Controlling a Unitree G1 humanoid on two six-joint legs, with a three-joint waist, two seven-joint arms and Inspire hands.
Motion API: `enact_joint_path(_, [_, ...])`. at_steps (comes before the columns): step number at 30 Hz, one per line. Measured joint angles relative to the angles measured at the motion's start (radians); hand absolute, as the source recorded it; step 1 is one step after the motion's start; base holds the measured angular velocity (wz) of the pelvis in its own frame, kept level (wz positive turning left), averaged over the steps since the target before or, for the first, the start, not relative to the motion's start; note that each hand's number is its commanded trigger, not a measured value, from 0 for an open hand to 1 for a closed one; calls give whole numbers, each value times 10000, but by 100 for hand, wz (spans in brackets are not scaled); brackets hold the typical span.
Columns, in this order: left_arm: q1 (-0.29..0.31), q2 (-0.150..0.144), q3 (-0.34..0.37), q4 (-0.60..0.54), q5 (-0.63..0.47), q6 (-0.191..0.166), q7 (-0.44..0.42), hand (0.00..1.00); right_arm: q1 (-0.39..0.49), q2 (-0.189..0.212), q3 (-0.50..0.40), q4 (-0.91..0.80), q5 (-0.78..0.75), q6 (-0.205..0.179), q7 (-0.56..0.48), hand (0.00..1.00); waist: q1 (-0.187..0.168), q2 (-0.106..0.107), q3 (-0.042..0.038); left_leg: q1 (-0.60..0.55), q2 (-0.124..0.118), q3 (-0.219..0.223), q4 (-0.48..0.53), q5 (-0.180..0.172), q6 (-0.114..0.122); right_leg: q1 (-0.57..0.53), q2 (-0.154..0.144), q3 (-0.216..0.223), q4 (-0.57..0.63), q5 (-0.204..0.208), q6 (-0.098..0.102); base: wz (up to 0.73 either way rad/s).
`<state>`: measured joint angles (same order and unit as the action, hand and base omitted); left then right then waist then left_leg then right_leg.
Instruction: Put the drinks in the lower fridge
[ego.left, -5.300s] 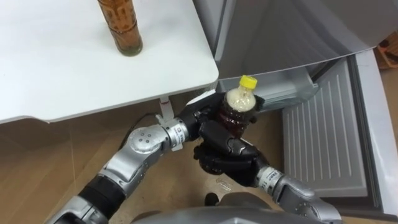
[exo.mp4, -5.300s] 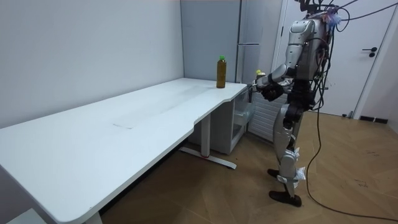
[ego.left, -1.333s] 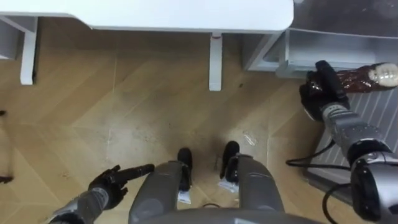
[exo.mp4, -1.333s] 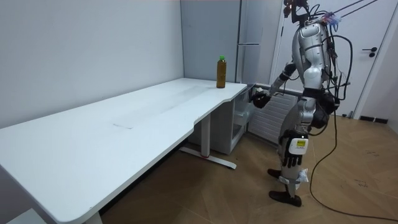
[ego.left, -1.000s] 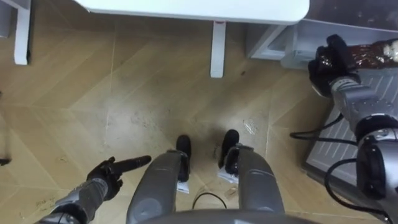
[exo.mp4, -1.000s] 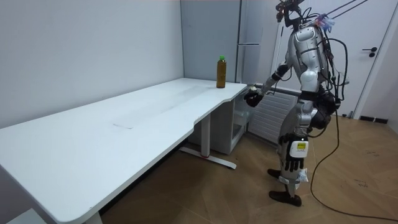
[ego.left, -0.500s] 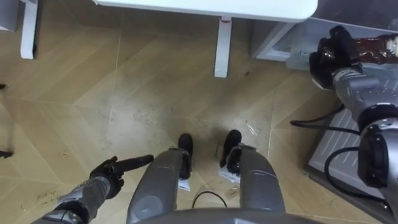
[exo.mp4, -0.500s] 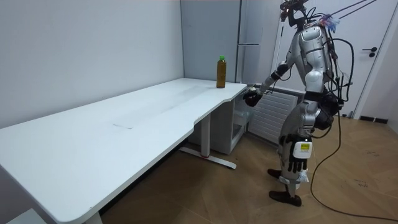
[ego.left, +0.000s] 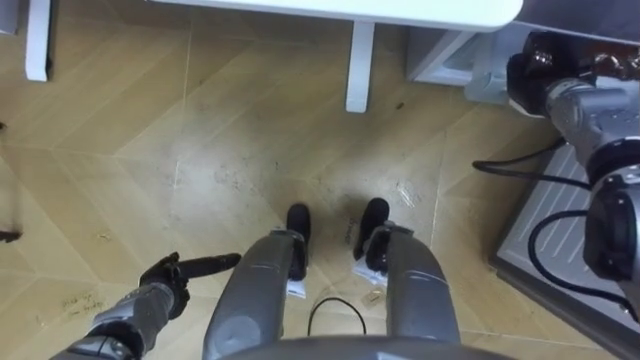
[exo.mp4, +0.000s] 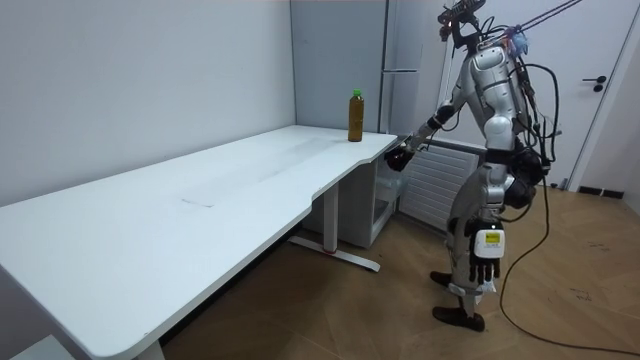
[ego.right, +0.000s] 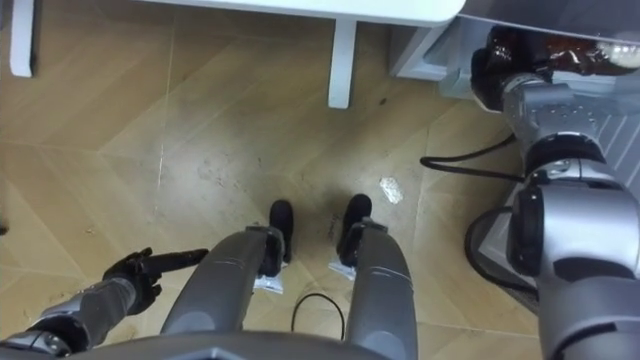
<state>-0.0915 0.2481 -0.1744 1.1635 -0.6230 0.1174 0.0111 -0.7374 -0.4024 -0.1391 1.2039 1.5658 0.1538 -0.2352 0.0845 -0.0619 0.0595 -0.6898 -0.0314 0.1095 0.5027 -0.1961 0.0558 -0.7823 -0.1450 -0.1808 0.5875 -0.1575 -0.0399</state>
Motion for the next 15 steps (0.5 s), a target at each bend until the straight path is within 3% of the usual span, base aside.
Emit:
enact_joint_path(6, [0,43,-164,-58,-1,52,5,0,20,-9,95,15,0,19,80,100,27,0,0,-92,-17,-14,156,-1,1,-48,-74,-62,129,-34,-42,3])
enact_joint_path(7, [0,58,-171,-57,3,52,5,0,54,-9,94,21,23,19,79,24,28,-5,3,-92,-19,-8,179,-1,1,-50,-86,-65,174,-55,-51,5])
enact_joint_path(8, [0,66,-173,-50,3,53,3,0,61,-10,94,19,41,19,80,0,40,-8,5,-95,-13,-2,186,-1,1,-56,-85,-65,177,-66,-55,4])
enact_joint_path(15, [4,92,-361,-44,-3,52,-22,0,69,-11,205,51,30,9,79,0,45,-50,16,-108,8,-5,231,-4,-5,-60,-98,-120,202,-117,-99,1])
